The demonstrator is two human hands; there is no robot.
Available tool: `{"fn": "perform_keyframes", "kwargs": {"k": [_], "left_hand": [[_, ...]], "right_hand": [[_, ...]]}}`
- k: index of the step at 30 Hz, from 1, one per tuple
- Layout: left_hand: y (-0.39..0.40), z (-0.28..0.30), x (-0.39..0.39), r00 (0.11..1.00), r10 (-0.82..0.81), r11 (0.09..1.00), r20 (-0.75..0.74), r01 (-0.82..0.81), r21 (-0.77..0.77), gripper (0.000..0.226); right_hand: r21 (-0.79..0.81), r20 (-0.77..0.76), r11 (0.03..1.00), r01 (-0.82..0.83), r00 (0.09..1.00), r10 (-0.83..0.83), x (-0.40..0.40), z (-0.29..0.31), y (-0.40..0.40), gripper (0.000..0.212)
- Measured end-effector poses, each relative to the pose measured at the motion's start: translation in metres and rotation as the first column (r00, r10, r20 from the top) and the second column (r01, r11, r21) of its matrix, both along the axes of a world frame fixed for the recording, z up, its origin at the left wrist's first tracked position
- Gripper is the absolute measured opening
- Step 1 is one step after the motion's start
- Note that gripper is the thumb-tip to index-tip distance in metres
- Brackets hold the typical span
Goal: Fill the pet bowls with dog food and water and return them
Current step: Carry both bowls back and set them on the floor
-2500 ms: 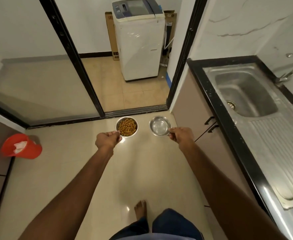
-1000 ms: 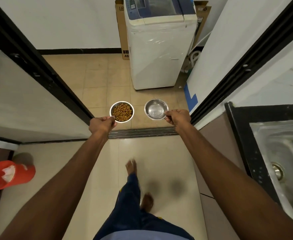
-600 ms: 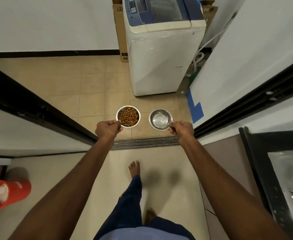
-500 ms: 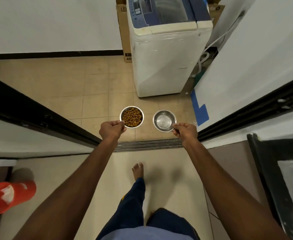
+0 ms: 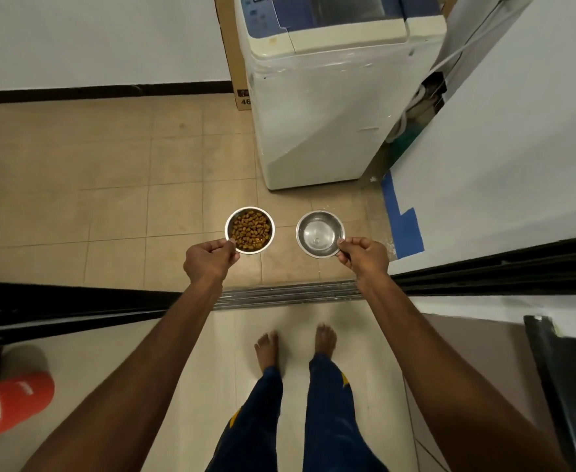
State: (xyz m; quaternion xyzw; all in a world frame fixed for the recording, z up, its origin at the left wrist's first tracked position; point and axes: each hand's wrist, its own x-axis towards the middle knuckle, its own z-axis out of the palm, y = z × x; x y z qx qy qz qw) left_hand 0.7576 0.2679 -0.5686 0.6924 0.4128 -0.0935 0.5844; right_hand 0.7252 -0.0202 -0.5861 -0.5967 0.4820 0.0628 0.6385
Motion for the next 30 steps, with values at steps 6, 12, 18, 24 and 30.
{"fn": "perform_keyframes", "kwargs": {"k": [6,12,18,24,30], "left_hand": [[-0.022,-0.094,0.032,0.999,0.036,0.999,0.0,-0.036,-0.015,0.017],[-0.044,-0.23,0.054,0.996,0.082,0.996,-0.022,-0.083,-0.033,0.022],[-0.055,-0.363,0.072,0.992,0.126,0.991,-0.024,-0.127,-0.04,0.016],[-0.057,-0.488,0.083,0.99,0.115,0.993,-0.076,-0.115,-0.002,0.017],[-0.061,-0.588,0.088,0.986,0.108,0.994,-0.125,-0.107,0.011,0.015]], "right_hand": [[-0.018,-0.03,0.999,-0.046,0.999,0.045,0.036,-0.096,-0.03,0.008],[-0.034,-0.074,0.999,-0.037,0.997,0.034,0.065,-0.23,-0.057,0.014],[-0.043,-0.101,0.998,-0.045,0.994,0.04,0.083,-0.366,-0.07,0.019],[-0.007,-0.085,1.0,-0.009,0.996,0.009,0.101,-0.486,-0.064,0.021],[-0.004,-0.113,1.0,0.006,0.994,-0.006,0.115,-0.594,-0.06,0.015]]}}
